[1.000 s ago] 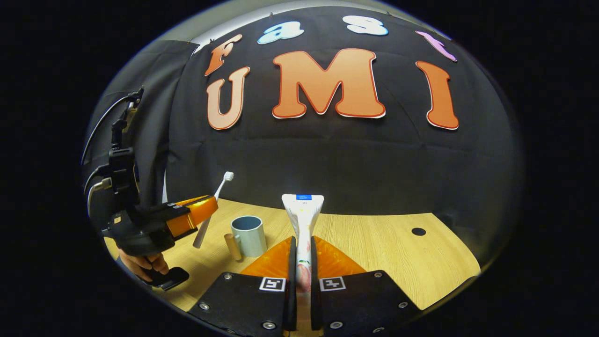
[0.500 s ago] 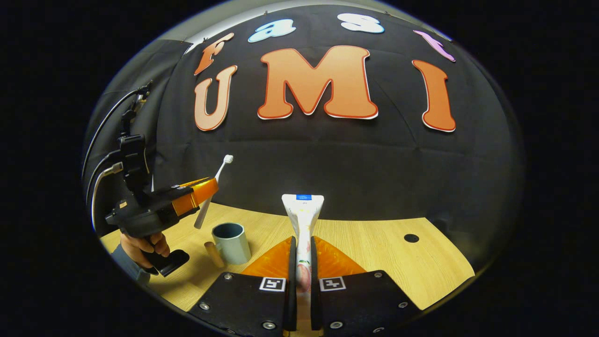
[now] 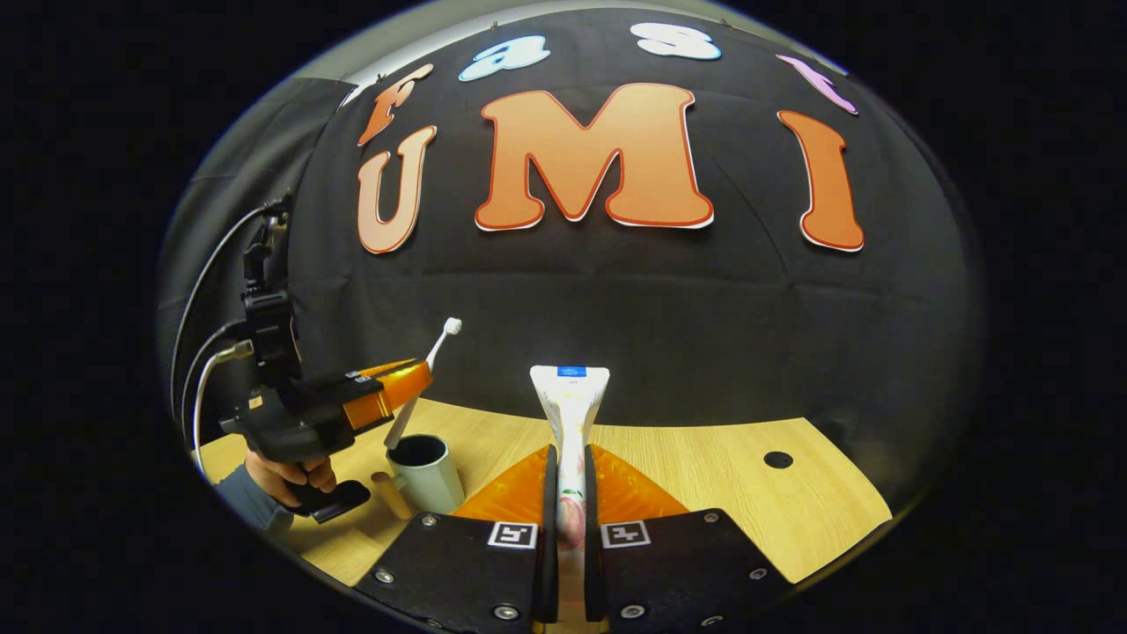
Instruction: Put the toothbrush and toothpaste on the desktop into the cup, then pick up the cup and place it on the coaster on the desktop.
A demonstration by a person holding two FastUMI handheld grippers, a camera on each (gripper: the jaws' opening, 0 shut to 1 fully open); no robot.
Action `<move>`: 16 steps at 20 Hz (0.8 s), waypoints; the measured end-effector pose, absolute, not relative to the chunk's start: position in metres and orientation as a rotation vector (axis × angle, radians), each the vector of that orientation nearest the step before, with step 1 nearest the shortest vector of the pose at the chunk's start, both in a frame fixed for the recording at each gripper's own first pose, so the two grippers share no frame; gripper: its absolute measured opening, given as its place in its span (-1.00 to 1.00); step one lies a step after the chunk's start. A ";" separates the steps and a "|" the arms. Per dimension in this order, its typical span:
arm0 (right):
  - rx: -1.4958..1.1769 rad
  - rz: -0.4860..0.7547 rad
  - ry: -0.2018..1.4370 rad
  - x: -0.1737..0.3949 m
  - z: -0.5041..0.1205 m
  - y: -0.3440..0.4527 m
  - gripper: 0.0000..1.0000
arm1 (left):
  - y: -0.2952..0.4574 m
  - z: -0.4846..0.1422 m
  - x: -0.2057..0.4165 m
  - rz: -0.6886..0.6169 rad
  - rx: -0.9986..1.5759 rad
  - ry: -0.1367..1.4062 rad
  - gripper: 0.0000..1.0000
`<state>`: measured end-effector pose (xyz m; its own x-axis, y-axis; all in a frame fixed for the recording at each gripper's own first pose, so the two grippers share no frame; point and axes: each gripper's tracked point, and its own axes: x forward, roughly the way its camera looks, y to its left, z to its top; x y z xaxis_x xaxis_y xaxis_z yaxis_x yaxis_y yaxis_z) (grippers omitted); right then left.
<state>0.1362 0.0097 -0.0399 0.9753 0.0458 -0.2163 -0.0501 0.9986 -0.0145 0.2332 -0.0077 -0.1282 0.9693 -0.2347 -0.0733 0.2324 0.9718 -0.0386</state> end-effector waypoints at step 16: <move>-0.014 0.095 0.180 0.145 -0.032 0.036 -0.77 | 0.010 -0.206 0.235 -0.235 -0.043 0.226 -0.91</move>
